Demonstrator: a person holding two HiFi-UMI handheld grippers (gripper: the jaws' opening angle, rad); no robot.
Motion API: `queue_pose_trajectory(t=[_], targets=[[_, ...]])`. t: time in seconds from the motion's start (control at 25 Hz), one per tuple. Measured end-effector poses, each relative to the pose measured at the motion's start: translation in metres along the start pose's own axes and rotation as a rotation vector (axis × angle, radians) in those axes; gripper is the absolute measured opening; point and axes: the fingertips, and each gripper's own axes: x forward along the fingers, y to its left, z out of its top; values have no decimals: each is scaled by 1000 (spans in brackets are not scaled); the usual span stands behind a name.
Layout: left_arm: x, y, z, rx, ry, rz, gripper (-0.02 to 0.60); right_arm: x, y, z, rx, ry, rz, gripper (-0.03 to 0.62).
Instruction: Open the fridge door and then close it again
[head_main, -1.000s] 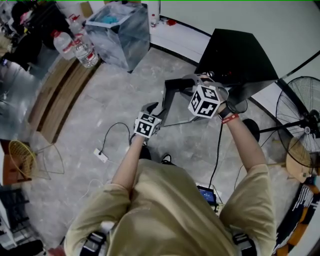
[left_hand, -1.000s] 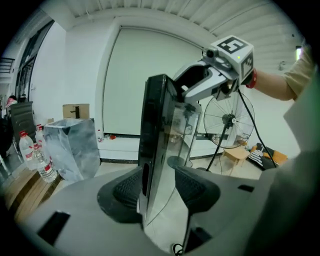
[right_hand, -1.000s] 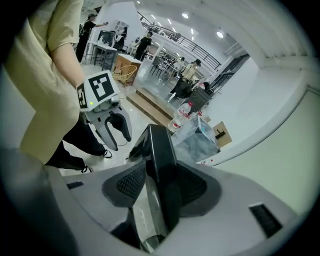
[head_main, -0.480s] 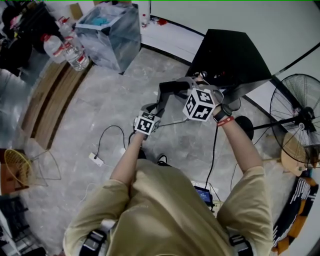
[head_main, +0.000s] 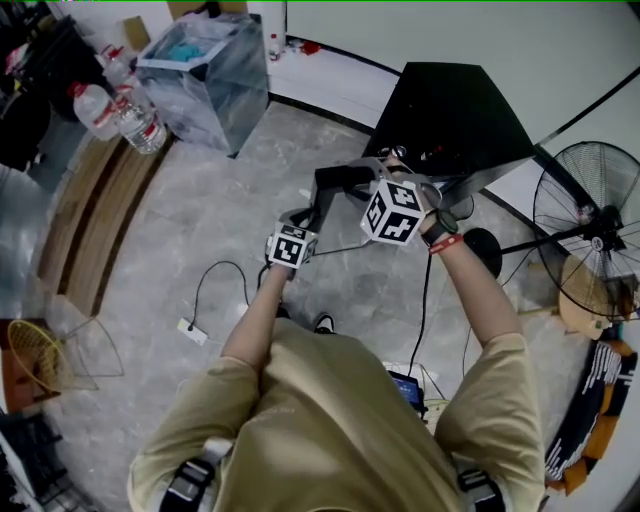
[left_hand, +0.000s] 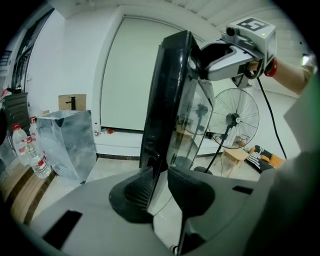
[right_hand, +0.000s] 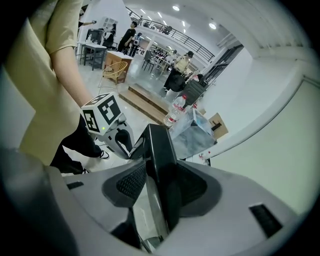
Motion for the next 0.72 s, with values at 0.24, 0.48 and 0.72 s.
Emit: queue_pose_trajectory(t=[0.24, 0.48, 0.72], targets=[[9, 11, 7, 0, -3, -18, 101, 9, -11, -2, 27, 29, -12, 204], [16, 22, 13, 32, 11, -48, 100, 17, -23, -1, 59, 52, -16, 204], [26, 31, 23, 63, 27, -76, 98, 24, -34, -4, 93, 75, -30, 204]])
